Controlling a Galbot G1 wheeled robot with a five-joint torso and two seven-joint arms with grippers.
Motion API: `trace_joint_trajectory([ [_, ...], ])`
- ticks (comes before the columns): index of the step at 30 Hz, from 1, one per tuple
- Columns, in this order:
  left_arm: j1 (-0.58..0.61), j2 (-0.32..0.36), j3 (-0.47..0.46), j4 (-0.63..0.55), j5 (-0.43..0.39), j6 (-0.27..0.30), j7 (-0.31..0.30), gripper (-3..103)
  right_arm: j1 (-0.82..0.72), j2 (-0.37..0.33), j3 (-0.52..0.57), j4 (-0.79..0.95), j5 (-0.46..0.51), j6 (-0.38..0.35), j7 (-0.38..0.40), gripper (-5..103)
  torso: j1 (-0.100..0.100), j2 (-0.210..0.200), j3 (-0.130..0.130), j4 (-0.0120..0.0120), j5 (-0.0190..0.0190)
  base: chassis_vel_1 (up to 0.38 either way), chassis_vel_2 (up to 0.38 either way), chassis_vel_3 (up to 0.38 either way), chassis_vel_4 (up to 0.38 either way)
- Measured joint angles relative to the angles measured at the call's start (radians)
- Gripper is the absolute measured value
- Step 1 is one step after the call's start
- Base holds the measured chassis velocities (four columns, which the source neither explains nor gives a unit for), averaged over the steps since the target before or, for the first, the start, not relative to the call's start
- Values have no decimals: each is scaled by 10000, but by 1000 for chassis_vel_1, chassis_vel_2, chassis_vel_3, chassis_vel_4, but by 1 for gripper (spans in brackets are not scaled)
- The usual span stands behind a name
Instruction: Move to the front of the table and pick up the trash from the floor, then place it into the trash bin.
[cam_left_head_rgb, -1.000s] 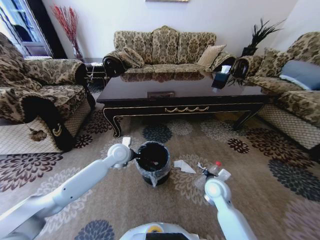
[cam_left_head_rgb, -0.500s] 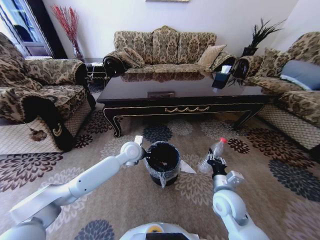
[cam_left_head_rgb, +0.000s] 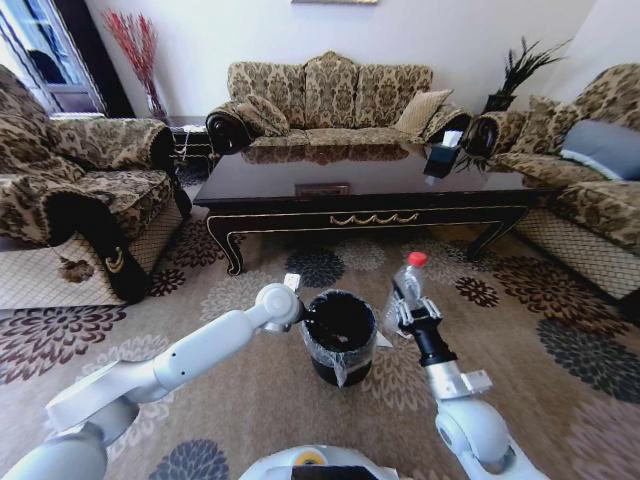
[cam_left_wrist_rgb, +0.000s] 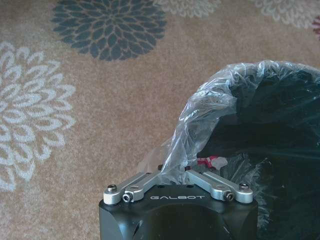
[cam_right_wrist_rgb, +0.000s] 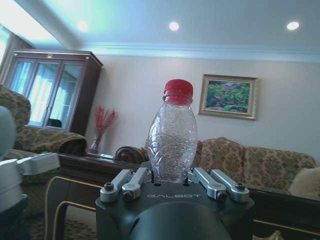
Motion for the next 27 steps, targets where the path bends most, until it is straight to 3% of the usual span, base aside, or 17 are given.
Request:
trace_joint_trajectory([
  [7, -365, -309, 426, 206, -445, 0, -418, 0, 27, 93, -462, -242, -389, 386, -703, 25, 0, 0, 0, 0, 1, 0, 0, 0, 0],
  [17, -356, -476, 563, 273, -516, -1, -535, 0, 113, 258, -728, -379, -432, 361, -729, 27, 0, 0, 0, 0, 0, 0, 0, 0, 0],
  [19, -346, -446, 563, 269, -515, 0, -535, 0, 103, 341, -762, -395, -428, 339, -747, 44, 0, 1, 0, 0, -1, 0, 0, 0, 0],
  [23, -342, -403, 559, 256, -513, -1, -537, 0, 70, 476, -785, -398, -433, 307, -756, 48, 1, 1, 1, 1, -1, 0, 0, 0, 0],
  [24, -340, -396, 553, 256, -512, -1, -537, 0, 22, 542, -785, -390, -448, 302, -775, 60, 0, 0, 1, 1, -1, 0, 0, 0, 0],
  [26, -337, -389, 537, 256, -511, 0, -537, 0, -57, 632, -785, -360, -458, 301, -791, 60, 1, 0, 1, 0, -1, 0, 0, 0, 0],
  [27, -328, -384, 522, 255, -506, 0, -537, 0, -130, 699, -786, -339, -482, 301, -813, 71, 1, 0, 0, 0, -2, 0, 0, 0, 0],
])
